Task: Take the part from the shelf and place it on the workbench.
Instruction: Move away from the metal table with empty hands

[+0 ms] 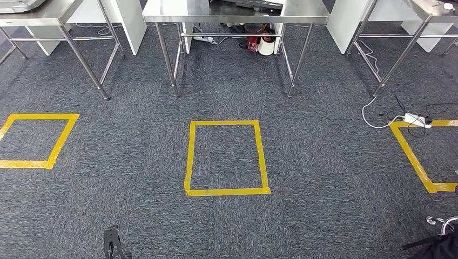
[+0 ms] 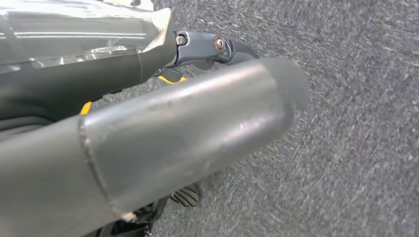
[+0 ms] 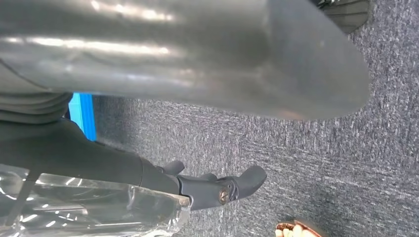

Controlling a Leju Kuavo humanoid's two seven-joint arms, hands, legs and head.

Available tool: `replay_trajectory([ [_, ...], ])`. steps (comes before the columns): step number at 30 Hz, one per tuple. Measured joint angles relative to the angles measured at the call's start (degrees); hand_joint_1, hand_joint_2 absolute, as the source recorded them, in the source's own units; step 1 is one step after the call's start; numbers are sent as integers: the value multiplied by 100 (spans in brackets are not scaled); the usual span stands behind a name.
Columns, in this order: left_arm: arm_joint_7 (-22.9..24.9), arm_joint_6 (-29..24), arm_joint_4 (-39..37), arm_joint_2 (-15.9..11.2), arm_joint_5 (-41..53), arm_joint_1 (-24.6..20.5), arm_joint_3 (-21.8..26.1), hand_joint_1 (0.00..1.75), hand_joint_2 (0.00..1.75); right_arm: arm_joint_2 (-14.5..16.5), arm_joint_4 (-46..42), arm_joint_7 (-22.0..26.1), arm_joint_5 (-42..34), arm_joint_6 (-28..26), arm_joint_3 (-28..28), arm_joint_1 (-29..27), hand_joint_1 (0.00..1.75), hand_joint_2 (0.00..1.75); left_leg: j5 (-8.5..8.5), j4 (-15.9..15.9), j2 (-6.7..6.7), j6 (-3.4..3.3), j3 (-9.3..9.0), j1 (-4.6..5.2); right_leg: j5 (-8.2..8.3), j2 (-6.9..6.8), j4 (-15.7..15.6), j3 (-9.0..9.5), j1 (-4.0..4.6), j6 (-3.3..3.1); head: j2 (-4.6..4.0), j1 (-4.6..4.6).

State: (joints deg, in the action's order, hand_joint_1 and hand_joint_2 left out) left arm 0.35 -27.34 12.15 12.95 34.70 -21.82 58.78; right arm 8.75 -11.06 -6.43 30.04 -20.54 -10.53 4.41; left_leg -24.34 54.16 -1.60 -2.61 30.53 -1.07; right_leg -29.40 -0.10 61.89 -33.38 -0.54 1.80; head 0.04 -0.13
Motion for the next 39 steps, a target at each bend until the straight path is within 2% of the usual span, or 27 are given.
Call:
replay_trajectory([
  [2,0,16,-2,10,1,-2,-3,0,0,-1,0,3,-5,0,-42,-8,0,0,10,0,-61,-1,35,-7,-316,4,813,-417,-40,34,0,18],
  [3,0,18,-3,16,1,2,-3,0,0,-2,0,3,-7,0,-60,-15,0,0,12,4,-99,8,45,-13,-360,3,1031,-526,-69,86,0,20],
  [4,0,19,-3,24,1,4,-3,0,0,-5,0,3,-16,0,-78,-23,0,0,10,13,-140,26,51,-26,-306,-4,1019,-520,-104,160,0,21],
  [6,5,30,-4,34,5,3,-10,0,0,-13,0,19,-48,-3,-110,-27,0,0,-24,73,-225,102,55,-66,30,-141,291,-156,-184,336,0,27],
  [7,14,34,-4,36,9,0,-15,0,0,-13,0,38,-63,-13,-122,-22,0,0,-65,131,-268,163,65,-71,171,-231,-105,40,-190,374,0,36],
  [8,23,38,-4,35,13,-3,-21,0,0,-10,0,66,-71,-31,-131,-18,0,0,-101,182,-311,224,72,-66,260,-294,-380,171,-184,350,0,37],
  [9,33,38,-4,36,15,-7,-25,0,0,-6,0,90,-73,-50,-141,-15,0,0,-127,219,-353,272,78,-55,283,-320,-485,213,-164,289,0,39],
  [11,43,37,-4,48,18,-13,-29,0,0,2,0,123,-72,-80,-163,-21,0,0,-152,245,-415,342,79,-68,285,-191,-458,167,-149,124,0,24],
  [13,44,37,-4,55,21,-19,-31,0,0,10,0,128,-71,-92,-185,-31,0,0,-307,398,-266,385,134,-108,310,-80,-446,145,-171,28,0,11],
  [14,44,37,-4,53,23,-20,-32,0,0,13,0,130,-69,-99,-193,-32,0,0,-472,617,-129,396,223,-119,325,-30,-448,147,-179,-17,0,0],
  [15,50,37,-4,49,25,-16,-32,0,0,17,0,132,-65,-106,-198,-30,0,0,-669,926,4,391,353,-117,335,10,-447,136,-163,-48,0,-8],
  [17,77,37,-5,46,26,0,-31,0,0,25,1,131,-27,-108,-202,-26,0,0,-1016,1666,126,367,687,-107,351,116,-445,113,-121,-96,0,-16],
  [18,96,36,-6,45,30,6,-31,0,0,29,2,122,6,-93,-202,-28,0,0,-1083,1911,143,350,807,-104,357,178,-444,104,-100,-107,0,-17],
  [19,110,33,-7,44,40,8,-31,0,0,31,3,110,46,-72,-202,-36,0,0,-1051,1985,153,324,848,-101,362,249,-442,99,-80,-117,0,-16],
  [20,118,30,-7,43,54,9,-33,0,0,31,5,94,85,-42,-201,-43,0,0,-918,1840,168,290,782,-97,367,322,-442,99,-65,-122,0,-16],
  [21,121,24,-8,42,70,7,-37,0,0,33,6,79,117,-9,-201,-50,0,0,-718,1516,217,250,625,-93,372,397,-441,102,-56,-123,0,-16],
  [23,120,10,-8,29,100,2,-48,0,0,48,7,53,164,38,-198,-55,0,0,-407,764,487,175,257,-86,386,531,-435,88,-40,-107,0,-11],
  [25,117,-6,-9,21,116,1,-57,0,0,60,7,29,202,55,-195,-57,0,0,-336,427,643,152,102,-55,417,644,-432,35,-45,-55,0,-10],
  [27,114,-24,-10,40,117,3,-66,0,0,61,7,18,230,58,-193,-73,0,0,-306,380,517,131,96,-23,454,731,-442,-20,-59,19,0,-13],
  [29,107,-40,-10,59,117,0,-73,0,0,58,8,15,240,61,-193,-90,0,0,-251,313,370,70,80,-17,373,512,-277,-138,-53,49,0,6],
  [31,102,-47,-10,62,114,14,-74,0,0,55,9,14,244,62,-193,-86,0,0,-222,280,200,28,80,2,73,176,325,-443,-45,19,0,41],
  [33,101,-50,-11,64,110,44,-73,0,0,54,9,14,246,63,-193,-85,0,0,-223,284,14,17,99,28,-213,83,1034,-773,-46,18,0,58],
  [34,101,-51,-12,66,110,55,-73,0,0,54,9,14,245,63,-193,-93,0,0,-224,286,-73,16,105,35,-246,72,1167,-815,-46,45,0,57],
  [35,101,-51,-13,71,110,61,-73,0,0,52,9,13,245,63,-193,-103,0,0,-224,287,-154,17,107,38,-189,54,1061,-730,-46,85,0,60],
  [36,101,-51,-13,75,110,64,-73,0,0,49,9,13,245,63,-193,-111,0,0,-226,288,-229,22,103,39,-62,3,726,-520,-46,128,0,59],
  [37,102,-51,-13,79,110,63,-74,0,0,46,9,12,246,63,-192,-111,0,0,-231,291,-295,31,94,46,70,-125,275,-256,-42,149,0,60],
  [39,109,-55,-13,82,110,62,-75,0,0,39,9,12,249,63,-190,-95,0,0,-255,305,-415,76,77,80,249,-333,-368,113,-3,115,0,57],
])
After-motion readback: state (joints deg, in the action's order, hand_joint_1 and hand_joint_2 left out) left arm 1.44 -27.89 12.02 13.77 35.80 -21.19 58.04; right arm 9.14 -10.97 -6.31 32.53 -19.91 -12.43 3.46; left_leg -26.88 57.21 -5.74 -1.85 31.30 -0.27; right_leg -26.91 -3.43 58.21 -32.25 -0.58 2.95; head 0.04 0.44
